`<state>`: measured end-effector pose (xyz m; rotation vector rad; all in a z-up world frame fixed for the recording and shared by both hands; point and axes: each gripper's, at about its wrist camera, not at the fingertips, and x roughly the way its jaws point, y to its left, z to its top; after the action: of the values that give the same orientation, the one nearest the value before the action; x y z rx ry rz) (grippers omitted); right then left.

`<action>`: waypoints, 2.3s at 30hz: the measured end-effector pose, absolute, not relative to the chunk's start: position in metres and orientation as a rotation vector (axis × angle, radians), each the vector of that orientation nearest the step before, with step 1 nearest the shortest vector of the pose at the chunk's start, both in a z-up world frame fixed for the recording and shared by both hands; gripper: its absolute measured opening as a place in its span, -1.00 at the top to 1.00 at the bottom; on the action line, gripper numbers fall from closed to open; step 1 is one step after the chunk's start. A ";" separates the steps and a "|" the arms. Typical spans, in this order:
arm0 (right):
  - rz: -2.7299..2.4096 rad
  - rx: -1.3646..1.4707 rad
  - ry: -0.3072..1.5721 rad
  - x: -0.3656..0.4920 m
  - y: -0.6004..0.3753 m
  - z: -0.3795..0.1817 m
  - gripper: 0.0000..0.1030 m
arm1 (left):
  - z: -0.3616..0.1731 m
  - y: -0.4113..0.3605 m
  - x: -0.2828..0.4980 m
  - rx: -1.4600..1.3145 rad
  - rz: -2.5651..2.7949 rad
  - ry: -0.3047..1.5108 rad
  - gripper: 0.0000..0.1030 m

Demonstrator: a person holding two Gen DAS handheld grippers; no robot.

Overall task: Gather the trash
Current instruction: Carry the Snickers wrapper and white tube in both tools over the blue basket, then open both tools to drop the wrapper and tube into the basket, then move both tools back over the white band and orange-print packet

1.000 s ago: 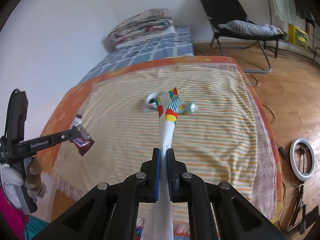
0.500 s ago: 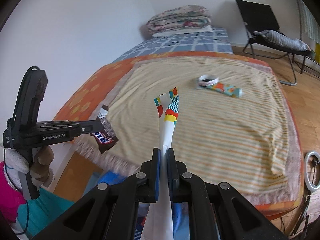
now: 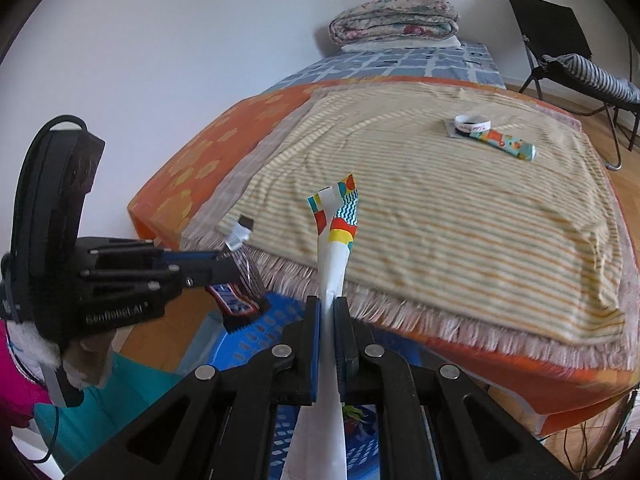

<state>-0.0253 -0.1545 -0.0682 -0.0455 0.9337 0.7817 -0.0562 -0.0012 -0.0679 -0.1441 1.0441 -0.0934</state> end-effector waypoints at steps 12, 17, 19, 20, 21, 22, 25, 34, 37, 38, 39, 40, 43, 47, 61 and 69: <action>0.784 -0.055 0.972 -0.042 -0.149 -0.091 0.92 | -0.102 -0.005 -0.074 -0.110 -0.086 1.120 0.81; 0.780 -0.047 0.981 -0.044 -0.149 -0.095 0.91 | -0.106 -0.011 -0.075 -0.090 -0.092 1.128 0.81; 0.778 -0.047 0.981 -0.044 -0.149 -0.095 0.91 | -0.106 -0.013 -0.075 -0.080 -0.093 1.127 0.81; 0.777 -0.048 0.979 -0.045 -0.149 -0.095 0.91 | -0.106 -0.014 -0.075 -0.079 -0.093 1.126 0.81; 0.776 -0.048 0.979 -0.045 -0.149 -0.095 0.91 | -0.105 -0.014 -0.075 -0.077 -0.092 1.123 0.81; 0.776 -0.048 0.979 -0.044 -0.149 -0.095 0.91 | -0.105 -0.014 -0.075 -0.075 -0.090 1.122 0.81; 0.777 -0.049 0.981 -0.044 -0.149 -0.095 0.91 | -0.105 -0.014 -0.074 -0.071 -0.086 1.125 0.80; 0.771 -0.062 0.978 -0.045 -0.149 -0.096 0.56 | -0.106 -0.014 -0.072 -0.066 -0.068 1.124 0.06; 0.761 -0.053 0.982 -0.042 -0.151 -0.096 0.50 | -0.107 -0.013 -0.071 -0.068 -0.063 1.128 0.06; 0.756 -0.048 0.983 -0.041 -0.152 -0.096 0.49 | -0.107 -0.012 -0.072 -0.069 -0.062 1.129 0.06; 0.753 -0.047 0.984 -0.041 -0.152 -0.096 0.48 | -0.107 -0.012 -0.071 -0.071 -0.062 1.131 0.06; 0.749 -0.046 0.986 -0.040 -0.153 -0.096 0.47 | -0.108 -0.012 -0.072 -0.071 -0.062 1.131 0.05; 0.736 -0.040 0.990 -0.038 -0.155 -0.097 0.25 | -0.108 -0.012 -0.072 -0.070 -0.062 1.131 0.05; 0.725 -0.042 0.987 -0.037 -0.156 -0.096 0.01 | -0.107 -0.013 -0.071 -0.069 -0.060 1.124 -0.10; 0.644 -0.044 0.980 -0.025 -0.164 -0.091 -0.70 | -0.102 -0.015 -0.064 -0.057 -0.055 1.093 -0.47; 0.582 -0.061 0.986 -0.015 -0.169 -0.087 -0.79 | -0.096 -0.011 -0.053 -0.069 -0.045 1.069 -0.48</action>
<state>-0.0155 -0.1685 -0.0869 -0.0610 0.9858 0.5822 -0.0534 -0.0113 -0.0958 -0.0691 1.0693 -0.0455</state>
